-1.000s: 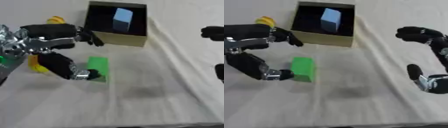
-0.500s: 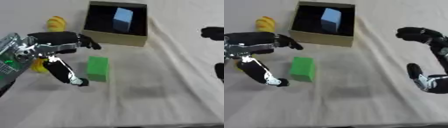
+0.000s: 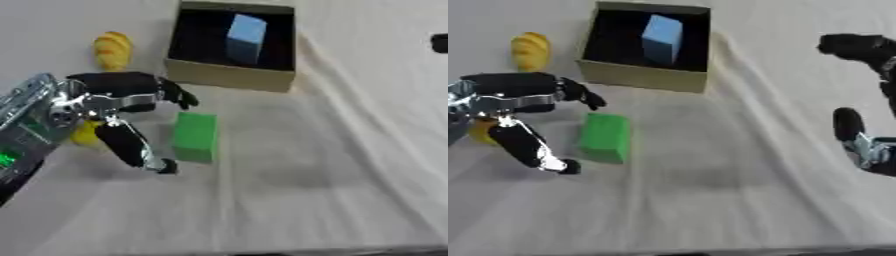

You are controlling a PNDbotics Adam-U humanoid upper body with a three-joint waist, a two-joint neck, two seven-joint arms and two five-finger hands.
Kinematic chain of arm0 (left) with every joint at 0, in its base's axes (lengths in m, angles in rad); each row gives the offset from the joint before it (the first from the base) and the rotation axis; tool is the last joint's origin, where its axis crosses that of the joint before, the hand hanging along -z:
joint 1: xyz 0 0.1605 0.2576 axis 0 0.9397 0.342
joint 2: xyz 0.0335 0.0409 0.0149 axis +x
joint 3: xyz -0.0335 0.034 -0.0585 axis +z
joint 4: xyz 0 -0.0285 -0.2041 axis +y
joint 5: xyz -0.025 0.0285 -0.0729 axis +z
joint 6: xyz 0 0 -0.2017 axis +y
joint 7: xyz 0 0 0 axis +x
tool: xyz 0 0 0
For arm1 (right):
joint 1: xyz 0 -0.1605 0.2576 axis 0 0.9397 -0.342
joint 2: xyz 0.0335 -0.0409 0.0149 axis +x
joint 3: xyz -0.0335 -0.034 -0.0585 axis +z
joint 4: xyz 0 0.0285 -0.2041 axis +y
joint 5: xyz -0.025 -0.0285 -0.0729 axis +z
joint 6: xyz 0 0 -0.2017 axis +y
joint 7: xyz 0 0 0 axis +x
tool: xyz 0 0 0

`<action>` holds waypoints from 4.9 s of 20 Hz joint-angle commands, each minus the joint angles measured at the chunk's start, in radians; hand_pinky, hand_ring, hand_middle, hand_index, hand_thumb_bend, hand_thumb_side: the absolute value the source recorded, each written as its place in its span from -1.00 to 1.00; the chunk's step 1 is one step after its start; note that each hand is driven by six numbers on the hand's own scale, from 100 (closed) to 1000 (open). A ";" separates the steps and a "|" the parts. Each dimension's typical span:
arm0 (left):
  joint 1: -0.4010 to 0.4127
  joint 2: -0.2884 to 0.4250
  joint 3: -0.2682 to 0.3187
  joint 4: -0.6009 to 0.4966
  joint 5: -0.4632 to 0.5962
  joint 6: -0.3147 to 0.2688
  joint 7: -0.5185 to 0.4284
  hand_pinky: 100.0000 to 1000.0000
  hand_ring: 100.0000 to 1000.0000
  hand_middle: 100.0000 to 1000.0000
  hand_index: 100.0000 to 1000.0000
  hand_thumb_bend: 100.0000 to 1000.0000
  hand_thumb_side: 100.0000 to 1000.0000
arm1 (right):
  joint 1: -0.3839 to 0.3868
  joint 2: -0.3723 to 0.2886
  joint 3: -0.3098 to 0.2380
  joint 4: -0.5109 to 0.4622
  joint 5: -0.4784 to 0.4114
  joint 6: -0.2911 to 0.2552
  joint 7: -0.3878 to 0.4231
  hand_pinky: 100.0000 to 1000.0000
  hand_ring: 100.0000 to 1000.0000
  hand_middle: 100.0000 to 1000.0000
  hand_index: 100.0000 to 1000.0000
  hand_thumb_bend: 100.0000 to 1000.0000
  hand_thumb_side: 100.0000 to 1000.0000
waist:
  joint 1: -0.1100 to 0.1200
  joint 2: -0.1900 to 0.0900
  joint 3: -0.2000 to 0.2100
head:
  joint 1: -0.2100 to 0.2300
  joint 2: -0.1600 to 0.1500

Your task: Pick up objects on the table and place them in the box.

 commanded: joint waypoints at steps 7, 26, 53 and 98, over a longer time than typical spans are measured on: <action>-0.013 -0.044 0.001 0.060 -0.063 0.001 0.047 0.86 0.78 0.57 0.89 -0.02 -0.36 | -0.003 0.004 -0.042 -0.015 -0.031 0.005 -0.022 0.84 0.76 0.57 0.75 -1.00 -0.06 | -0.003 -0.013 -0.007 | 0.010 -0.009; -0.019 -0.092 -0.018 0.104 -0.125 -0.012 0.117 0.58 0.45 0.24 0.64 -0.24 -0.48 | 0.011 0.037 -0.043 -0.015 -0.033 0.032 0.000 0.86 0.76 0.55 0.75 -1.00 0.09 | -0.002 -0.002 -0.015 | 0.012 -0.011; -0.158 -0.026 0.154 0.005 0.000 0.058 0.237 0.26 0.07 -0.13 0.34 -1.00 -1.00 | 0.028 0.042 -0.039 -0.015 -0.039 0.055 0.013 0.87 0.76 0.54 0.75 -1.00 0.14 | 0.010 -0.017 -0.031 | -0.003 -0.013; -0.333 -0.281 0.352 0.720 -0.379 -0.160 0.471 0.75 0.73 0.60 0.89 -0.19 -0.30 | 0.010 0.053 -0.029 -0.015 -0.047 0.049 0.045 0.88 0.76 0.52 0.74 -1.00 0.18 | 0.018 0.003 -0.100 | 0.037 -0.056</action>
